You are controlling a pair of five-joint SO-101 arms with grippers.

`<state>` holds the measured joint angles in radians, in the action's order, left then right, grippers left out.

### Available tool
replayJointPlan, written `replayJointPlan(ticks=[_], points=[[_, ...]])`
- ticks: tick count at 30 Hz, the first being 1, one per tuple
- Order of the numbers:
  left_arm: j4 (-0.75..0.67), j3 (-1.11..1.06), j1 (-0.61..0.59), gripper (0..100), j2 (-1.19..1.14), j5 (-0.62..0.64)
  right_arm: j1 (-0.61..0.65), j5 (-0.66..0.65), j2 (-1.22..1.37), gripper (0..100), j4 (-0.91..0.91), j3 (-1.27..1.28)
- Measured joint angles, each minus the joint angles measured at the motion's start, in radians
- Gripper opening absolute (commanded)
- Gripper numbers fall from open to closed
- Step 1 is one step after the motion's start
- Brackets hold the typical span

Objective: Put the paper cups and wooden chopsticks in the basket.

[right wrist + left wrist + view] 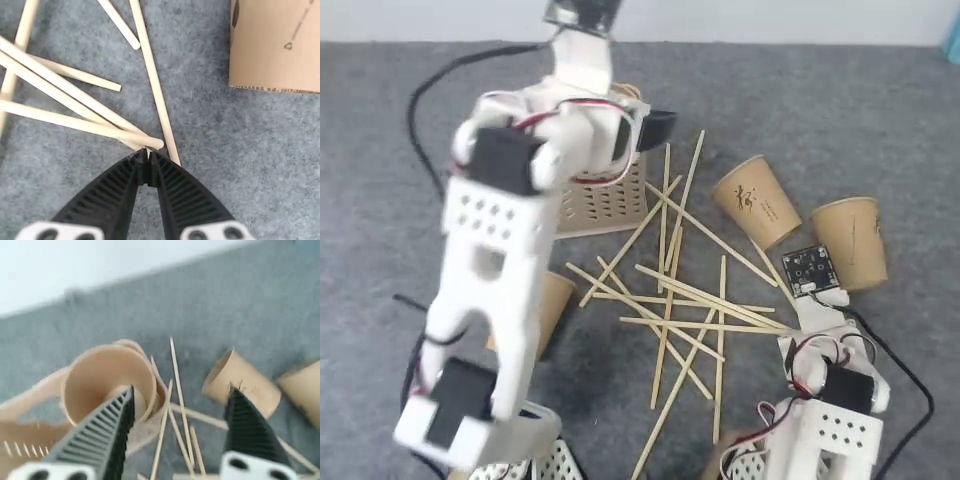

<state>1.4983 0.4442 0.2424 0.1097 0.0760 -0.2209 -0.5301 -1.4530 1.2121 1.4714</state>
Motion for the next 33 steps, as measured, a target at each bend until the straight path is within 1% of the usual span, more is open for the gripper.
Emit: replayJointPlan(ticks=[3, 5, 7, 9, 12, 15, 19, 22, 25, 31, 33], points=[[0.068, 0.000, -0.009, 30, 0.089, -0.012, 0.000, 0.000, 0.000, 0.7, 0.000, 0.000], [0.132, 0.000, -0.054, 30, 0.155, -0.018, 0.000, 0.000, 0.000, 0.7, 0.000, 0.000], [0.203, 0.000, -0.097, 27, 0.229, -0.014, 0.000, 0.000, 0.000, 0.7, 0.000, 0.000], [0.216, -0.026, -0.117, 24, 0.321, -0.018, 0.000, 0.000, 0.000, 0.7, 0.000, 0.000], [0.224, -0.158, -0.178, 20, 0.491, -0.026, 0.000, 0.000, 0.000, 0.7, 0.000, 0.000], [0.226, -0.325, -0.227, 18, 0.637, -0.075, 0.000, 0.000, 0.000, 0.7, 0.000, 0.000], [0.226, -0.566, -0.301, 18, 0.694, -0.138, 0.000, 0.000, 0.000, 0.7, 0.000, 0.000], [0.226, -0.750, -0.319, 18, 0.697, -0.181, 0.000, 0.000, 0.000, 0.7, 0.000, 0.000], [0.198, -0.907, -0.327, 18, 0.697, -0.199, 0.000, 0.000, 0.000, 0.7, 0.000, 0.000], [0.032, -1.142, -0.333, 18, 0.697, -0.198, 0.000, 0.000, 0.000, 0.7, 0.000, 0.000], [-0.032, -1.211, -0.333, 18, 0.697, -0.167, 0.000, 0.000, 0.000, 0.7, 0.000, 0.000]])
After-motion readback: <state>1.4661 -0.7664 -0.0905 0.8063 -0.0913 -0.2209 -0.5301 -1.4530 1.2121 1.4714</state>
